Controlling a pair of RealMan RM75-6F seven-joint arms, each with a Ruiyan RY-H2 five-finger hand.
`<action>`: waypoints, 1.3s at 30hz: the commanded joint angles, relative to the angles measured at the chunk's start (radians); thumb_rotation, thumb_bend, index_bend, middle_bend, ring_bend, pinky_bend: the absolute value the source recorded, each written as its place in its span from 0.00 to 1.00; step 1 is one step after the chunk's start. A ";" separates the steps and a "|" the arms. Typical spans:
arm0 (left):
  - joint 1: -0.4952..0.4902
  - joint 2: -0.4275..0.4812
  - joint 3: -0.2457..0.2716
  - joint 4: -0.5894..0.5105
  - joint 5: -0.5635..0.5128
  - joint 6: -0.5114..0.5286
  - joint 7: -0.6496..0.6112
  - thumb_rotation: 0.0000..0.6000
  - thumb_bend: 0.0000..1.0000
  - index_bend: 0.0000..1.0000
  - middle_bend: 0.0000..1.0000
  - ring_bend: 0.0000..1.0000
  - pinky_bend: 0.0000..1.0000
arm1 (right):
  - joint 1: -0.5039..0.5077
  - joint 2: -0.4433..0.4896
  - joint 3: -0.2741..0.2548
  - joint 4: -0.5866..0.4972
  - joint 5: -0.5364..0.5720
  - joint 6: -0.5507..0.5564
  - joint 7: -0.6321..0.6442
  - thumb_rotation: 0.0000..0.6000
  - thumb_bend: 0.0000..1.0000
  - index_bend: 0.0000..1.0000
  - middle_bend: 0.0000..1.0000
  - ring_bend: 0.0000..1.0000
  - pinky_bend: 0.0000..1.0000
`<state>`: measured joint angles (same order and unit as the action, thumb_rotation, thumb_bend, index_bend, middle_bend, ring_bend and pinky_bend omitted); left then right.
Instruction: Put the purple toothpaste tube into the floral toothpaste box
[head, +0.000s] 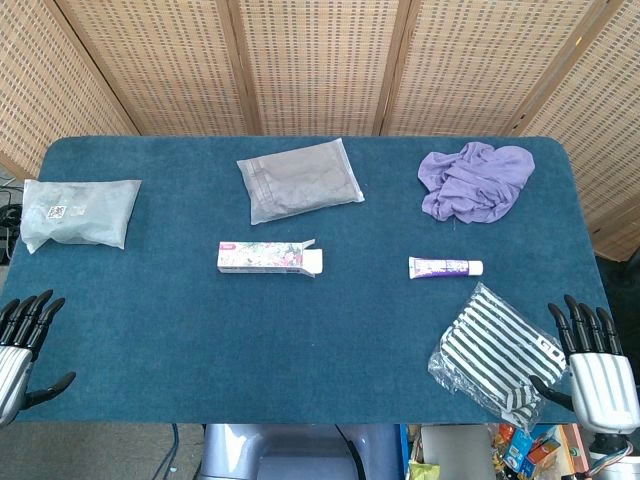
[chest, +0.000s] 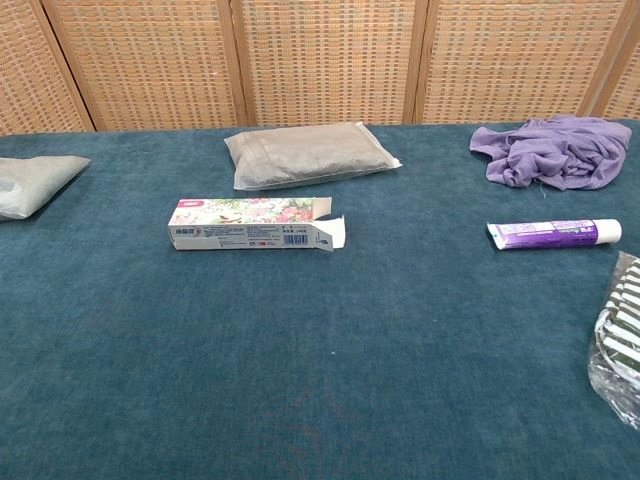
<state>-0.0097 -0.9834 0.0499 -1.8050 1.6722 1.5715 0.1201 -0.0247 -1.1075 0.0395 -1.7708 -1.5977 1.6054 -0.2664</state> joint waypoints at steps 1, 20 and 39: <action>0.001 -0.003 -0.002 0.002 0.000 0.002 -0.002 1.00 0.20 0.00 0.00 0.00 0.00 | -0.001 0.001 0.001 0.002 0.001 0.002 0.004 1.00 0.00 0.00 0.00 0.00 0.00; -0.045 -0.053 -0.062 0.040 -0.077 -0.047 0.009 1.00 0.19 0.00 0.00 0.00 0.00 | 0.470 -0.051 0.183 0.227 0.236 -0.662 0.161 1.00 0.00 0.00 0.00 0.00 0.00; -0.097 -0.078 -0.114 0.051 -0.231 -0.143 0.052 1.00 0.19 0.00 0.00 0.00 0.00 | 0.693 -0.406 0.175 0.726 0.414 -0.879 0.154 1.00 0.08 0.35 0.36 0.25 0.28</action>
<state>-0.1060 -1.0612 -0.0633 -1.7537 1.4423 1.4293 0.1713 0.6605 -1.4997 0.2226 -1.0621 -1.1826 0.7344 -0.1243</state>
